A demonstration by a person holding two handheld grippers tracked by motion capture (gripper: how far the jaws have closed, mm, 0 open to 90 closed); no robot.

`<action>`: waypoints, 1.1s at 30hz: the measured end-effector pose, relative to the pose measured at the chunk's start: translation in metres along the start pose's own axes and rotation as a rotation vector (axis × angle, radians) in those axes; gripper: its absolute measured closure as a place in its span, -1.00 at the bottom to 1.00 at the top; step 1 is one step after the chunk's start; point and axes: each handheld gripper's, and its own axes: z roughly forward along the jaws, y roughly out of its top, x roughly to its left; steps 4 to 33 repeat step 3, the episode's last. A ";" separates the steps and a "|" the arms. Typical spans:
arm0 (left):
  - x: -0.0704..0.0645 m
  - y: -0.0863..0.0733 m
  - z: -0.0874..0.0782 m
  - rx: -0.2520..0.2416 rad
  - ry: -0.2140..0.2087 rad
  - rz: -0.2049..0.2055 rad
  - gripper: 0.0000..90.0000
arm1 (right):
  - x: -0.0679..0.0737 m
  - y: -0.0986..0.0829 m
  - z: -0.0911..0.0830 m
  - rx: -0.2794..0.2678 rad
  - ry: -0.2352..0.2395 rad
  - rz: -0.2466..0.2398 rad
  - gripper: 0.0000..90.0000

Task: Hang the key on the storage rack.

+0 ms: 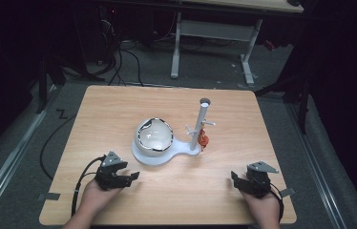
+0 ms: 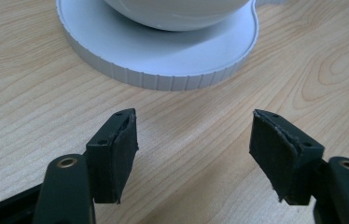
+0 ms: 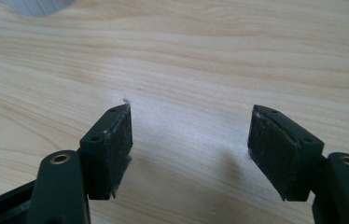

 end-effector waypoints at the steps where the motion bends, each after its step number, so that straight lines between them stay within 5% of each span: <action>1: -0.001 0.001 0.000 -0.004 0.000 -0.001 -0.27 | -0.001 -0.001 0.000 0.001 0.000 0.004 -0.32; 33: -0.003 0.004 0.000 -0.009 0.001 0.018 -0.27 | -0.004 -0.001 -0.001 -0.004 0.002 0.021 -0.34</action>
